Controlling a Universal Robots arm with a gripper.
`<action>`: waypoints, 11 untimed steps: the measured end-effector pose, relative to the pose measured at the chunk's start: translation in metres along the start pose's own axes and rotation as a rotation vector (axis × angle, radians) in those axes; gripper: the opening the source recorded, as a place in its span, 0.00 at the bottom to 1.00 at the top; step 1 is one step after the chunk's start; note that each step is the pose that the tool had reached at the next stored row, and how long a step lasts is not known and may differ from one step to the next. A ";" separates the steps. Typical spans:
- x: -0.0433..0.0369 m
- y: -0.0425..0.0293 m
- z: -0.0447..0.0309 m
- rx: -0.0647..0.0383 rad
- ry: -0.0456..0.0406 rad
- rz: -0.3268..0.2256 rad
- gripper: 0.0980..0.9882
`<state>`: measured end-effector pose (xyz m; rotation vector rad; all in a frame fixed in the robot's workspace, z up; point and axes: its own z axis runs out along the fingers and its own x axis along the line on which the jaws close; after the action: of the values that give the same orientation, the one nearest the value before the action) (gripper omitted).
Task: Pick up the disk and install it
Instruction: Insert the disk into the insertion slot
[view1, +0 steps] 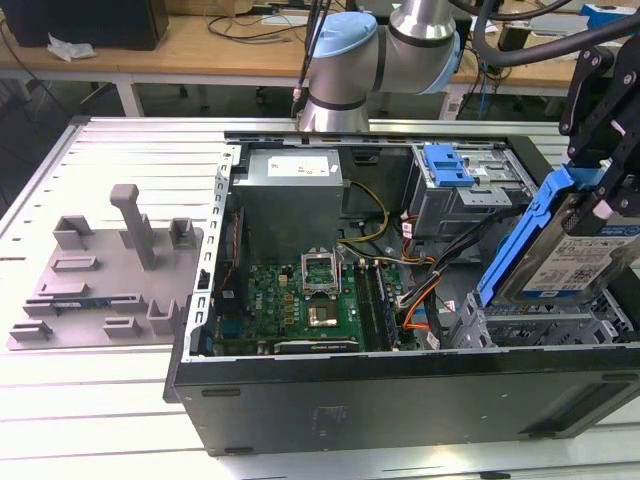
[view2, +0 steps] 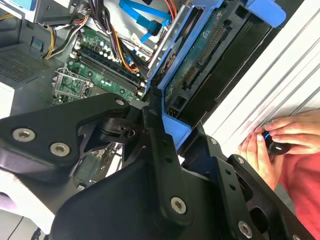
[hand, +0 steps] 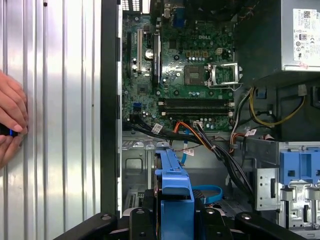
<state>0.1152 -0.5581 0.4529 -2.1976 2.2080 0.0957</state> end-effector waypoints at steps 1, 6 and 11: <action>0.0001 0.0000 0.0006 0.000 0.0000 0.000 0.30; 0.0002 -0.0001 0.0023 0.000 0.0000 0.000 0.30; 0.0003 -0.0004 0.0053 0.000 0.0001 0.000 0.30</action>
<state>0.1155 -0.5581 0.4475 -2.1977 2.2080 0.0957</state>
